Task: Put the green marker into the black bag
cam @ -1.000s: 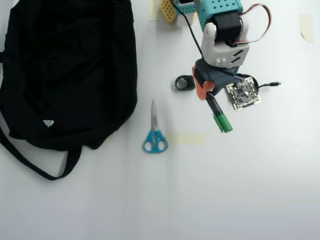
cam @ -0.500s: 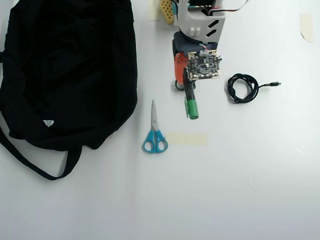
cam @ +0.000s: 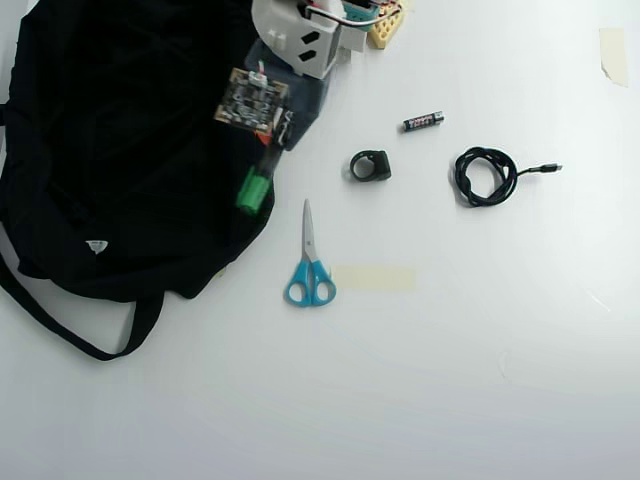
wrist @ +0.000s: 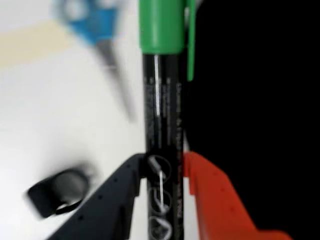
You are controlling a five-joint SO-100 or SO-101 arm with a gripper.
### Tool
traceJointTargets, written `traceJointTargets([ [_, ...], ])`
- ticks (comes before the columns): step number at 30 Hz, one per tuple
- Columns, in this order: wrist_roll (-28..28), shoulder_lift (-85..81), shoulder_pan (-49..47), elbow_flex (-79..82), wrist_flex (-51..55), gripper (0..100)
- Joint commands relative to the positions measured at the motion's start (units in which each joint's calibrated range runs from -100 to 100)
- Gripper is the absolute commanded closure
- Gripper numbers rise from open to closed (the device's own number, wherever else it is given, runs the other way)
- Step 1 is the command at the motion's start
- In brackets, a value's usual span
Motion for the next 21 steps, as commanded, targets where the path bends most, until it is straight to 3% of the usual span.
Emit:
traceJointTargets([
  [1,-0.13,-2.61,7.75,-2.0,-5.14,98],
  [10,-0.13,-1.2,24.2,-0.56,-15.13,98],
  [21,-0.13,-1.2,35.49,23.79,-36.32,97],
])
